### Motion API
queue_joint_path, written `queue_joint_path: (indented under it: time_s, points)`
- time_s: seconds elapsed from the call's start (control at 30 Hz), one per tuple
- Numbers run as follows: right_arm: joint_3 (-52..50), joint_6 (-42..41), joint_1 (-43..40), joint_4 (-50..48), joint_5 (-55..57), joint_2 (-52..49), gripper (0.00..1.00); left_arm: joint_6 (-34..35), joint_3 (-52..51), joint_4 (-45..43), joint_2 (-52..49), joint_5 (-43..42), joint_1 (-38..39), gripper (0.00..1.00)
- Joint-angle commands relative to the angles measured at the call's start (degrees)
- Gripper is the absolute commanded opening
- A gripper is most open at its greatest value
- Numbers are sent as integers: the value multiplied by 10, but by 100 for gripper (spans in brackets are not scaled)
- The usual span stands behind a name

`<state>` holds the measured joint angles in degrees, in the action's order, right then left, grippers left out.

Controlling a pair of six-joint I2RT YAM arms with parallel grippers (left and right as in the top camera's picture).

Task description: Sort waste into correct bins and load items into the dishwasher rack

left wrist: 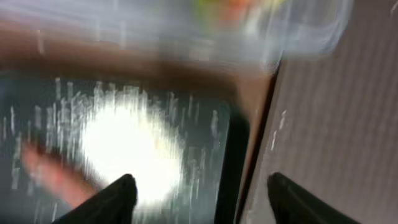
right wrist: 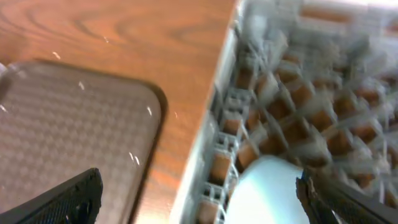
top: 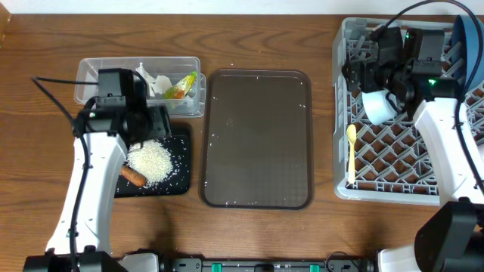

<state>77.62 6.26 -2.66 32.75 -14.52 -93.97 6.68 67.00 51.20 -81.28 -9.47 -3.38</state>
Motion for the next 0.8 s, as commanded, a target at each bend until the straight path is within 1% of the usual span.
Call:
queue_joint_path:
  time_s: [0.0,0.13,0.17,0.27,0.4,0.5,0.53,0.57,0.63,0.67,0.77]
  points:
    - [4,-7,-26,36,29,2,99,-21,51,62,-5,-8,-5,74]
    - [4,-27,-56,108,26,24,99,-21,78,133,3,-5,-5,74]
    - [4,-28,-62,122,26,31,99,-21,78,136,8,-4,-5,74]
    - [3,-26,-82,161,27,63,95,-22,72,137,34,5,-5,74]
    - [0,-24,-109,187,27,121,95,-22,45,113,101,25,-4,74]
    - [-24,-19,-114,165,26,175,94,-22,5,64,174,26,-4,75]
    - [-42,-19,-113,148,25,197,95,-22,-10,46,201,26,-4,75]
    - [-61,-19,-112,131,25,219,99,-22,-30,25,235,27,-4,75]
    - [-108,-24,-112,94,26,269,99,-22,-70,-10,300,27,-4,76]
    - [-131,-33,-113,79,31,294,99,-22,-87,-19,330,33,-4,82]
    - [-209,-62,-113,43,49,374,99,-22,-136,-35,413,42,-4,85]
